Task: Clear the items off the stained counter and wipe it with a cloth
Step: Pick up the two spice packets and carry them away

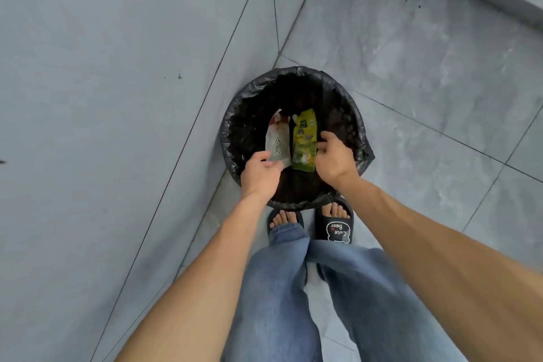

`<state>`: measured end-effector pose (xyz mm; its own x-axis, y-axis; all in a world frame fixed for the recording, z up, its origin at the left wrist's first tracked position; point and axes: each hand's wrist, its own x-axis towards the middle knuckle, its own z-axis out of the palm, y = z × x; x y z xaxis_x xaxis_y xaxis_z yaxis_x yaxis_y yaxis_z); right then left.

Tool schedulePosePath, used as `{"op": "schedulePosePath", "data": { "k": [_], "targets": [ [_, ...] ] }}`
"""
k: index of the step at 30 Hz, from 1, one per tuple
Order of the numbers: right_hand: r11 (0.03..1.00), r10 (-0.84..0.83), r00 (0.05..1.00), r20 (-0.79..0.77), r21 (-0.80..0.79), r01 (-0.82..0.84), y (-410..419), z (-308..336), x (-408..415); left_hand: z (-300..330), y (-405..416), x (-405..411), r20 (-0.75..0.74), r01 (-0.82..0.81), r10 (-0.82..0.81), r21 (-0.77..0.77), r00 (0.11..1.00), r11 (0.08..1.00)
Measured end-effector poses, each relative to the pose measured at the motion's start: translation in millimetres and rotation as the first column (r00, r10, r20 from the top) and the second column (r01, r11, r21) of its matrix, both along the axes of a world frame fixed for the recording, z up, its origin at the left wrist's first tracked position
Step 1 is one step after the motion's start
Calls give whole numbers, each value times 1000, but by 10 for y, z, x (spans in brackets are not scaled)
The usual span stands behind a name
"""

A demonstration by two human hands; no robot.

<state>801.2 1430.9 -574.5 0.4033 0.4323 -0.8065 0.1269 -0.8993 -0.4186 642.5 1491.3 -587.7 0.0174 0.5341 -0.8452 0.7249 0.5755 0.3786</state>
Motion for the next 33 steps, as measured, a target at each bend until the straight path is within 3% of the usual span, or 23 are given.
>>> {"op": "schedulePosePath", "data": {
  "k": [5,11,19,26,33],
  "targets": [
    [995,60,998,35,73,-62,-358,694,23,740,-173,-164,20,8,-7,-53,1000,999],
    [986,159,987,28,-57,-157,-1005,2060,153,2157,-566,-480,-105,361,-363,-39,926,932],
    [978,170,984,-45,-114,-174,-1795,3955,342,3973,-958,-883,-96,450,-456,-83,885,889],
    [992,12,997,-75,-124,-21,-2333,5008,373,4905,-1057,-1073,-95,551,-558,-90,824,830],
    [976,-214,975,-53,-60,211,-2666,5403,214,5137,-852,-1291,-118,606,-609,-67,784,793]
  ]
}}
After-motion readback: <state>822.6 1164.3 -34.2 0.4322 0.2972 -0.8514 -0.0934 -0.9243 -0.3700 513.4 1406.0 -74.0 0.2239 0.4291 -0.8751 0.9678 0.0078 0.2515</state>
